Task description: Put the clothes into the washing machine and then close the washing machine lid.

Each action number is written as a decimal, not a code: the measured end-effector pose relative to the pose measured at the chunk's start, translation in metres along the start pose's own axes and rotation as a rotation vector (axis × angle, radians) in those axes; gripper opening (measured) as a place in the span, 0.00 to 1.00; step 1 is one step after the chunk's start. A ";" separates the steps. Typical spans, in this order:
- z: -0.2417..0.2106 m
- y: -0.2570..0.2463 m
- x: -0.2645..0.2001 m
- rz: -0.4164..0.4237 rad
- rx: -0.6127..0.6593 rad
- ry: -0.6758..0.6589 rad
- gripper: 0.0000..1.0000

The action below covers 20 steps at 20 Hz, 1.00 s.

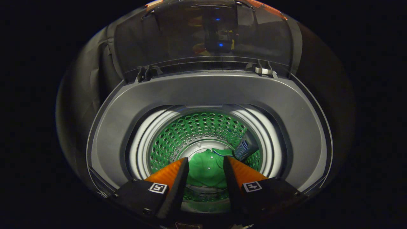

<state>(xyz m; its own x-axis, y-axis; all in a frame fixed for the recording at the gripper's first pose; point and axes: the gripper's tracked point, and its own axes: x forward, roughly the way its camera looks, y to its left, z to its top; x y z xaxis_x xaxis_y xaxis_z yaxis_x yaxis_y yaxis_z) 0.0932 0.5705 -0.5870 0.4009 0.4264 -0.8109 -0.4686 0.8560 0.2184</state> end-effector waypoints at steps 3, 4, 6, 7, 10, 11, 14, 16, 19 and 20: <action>0.009 -0.005 -0.012 0.007 0.014 -0.014 0.81; 0.018 0.001 -0.021 0.029 0.038 -0.053 0.86; 0.037 0.005 -0.043 0.044 0.030 -0.124 0.95; 0.050 0.005 -0.055 0.047 0.016 -0.167 1.00; 0.086 0.011 -0.097 0.068 0.011 -0.273 1.00; 0.100 0.014 -0.111 0.076 0.025 -0.309 0.99; 0.135 0.025 -0.169 0.119 0.080 -0.425 0.99; 0.158 0.034 -0.206 0.182 0.141 -0.472 0.99; 0.170 0.029 -0.240 0.234 0.267 -0.510 0.99; 0.169 0.021 -0.238 0.218 0.271 -0.529 0.99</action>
<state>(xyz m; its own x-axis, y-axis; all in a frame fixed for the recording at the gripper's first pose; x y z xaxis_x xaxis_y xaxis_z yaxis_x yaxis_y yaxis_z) 0.1207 0.5361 -0.2974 0.6860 0.6272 -0.3688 -0.3955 0.7469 0.5345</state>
